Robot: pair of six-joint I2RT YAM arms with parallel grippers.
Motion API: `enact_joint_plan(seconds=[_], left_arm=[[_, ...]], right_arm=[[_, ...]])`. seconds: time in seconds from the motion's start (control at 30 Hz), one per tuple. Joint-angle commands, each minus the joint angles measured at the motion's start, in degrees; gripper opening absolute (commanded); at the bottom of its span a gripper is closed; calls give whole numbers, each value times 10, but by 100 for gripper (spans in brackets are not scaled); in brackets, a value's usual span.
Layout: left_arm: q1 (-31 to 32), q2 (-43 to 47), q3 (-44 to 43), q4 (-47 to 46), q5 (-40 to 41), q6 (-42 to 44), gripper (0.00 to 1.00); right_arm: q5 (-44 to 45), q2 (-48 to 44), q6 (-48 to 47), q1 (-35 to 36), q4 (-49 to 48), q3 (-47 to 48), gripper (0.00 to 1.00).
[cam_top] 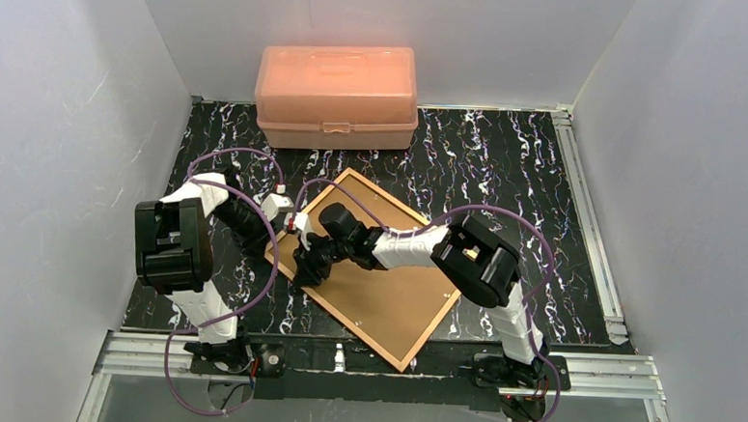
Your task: Put the photo into the frame
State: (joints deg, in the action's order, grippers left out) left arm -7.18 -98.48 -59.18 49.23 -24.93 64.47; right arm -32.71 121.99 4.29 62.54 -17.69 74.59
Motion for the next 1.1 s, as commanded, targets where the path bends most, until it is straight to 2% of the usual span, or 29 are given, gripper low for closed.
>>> enact_joint_plan(seconds=[0.0,0.2,0.3,0.4,0.53,0.67,0.8,0.9,1.0,1.07], left_arm=[[1,-4,4,-31,-26,2,31],[1,-5,3,-31,-27,-2,31],[1,-5,0,-25,-30,-3,31],[1,-2,-13,3,-37,-2,31],[-2,11,-51,82,-50,23,34],[-13,-11,-138,181,-81,22,36],[-21,-70,-234,188,-131,-66,37],[-16,-108,-261,131,-165,-159,35],[2,-139,-271,79,-142,-217,34],[11,-152,-275,52,-128,-246,33]], right_arm=[[13,-7,-11,34,93,-1,41],[60,-18,-22,47,100,-8,33],[78,-28,-23,51,95,-18,33],[88,-40,-19,51,94,-17,38],[110,-69,-11,50,107,4,59],[125,-112,14,35,102,16,68],[130,-164,71,-4,66,-16,72],[148,-204,132,-45,22,-69,74],[187,-253,198,-89,-1,-139,75],[226,-292,218,-113,38,-172,77]])
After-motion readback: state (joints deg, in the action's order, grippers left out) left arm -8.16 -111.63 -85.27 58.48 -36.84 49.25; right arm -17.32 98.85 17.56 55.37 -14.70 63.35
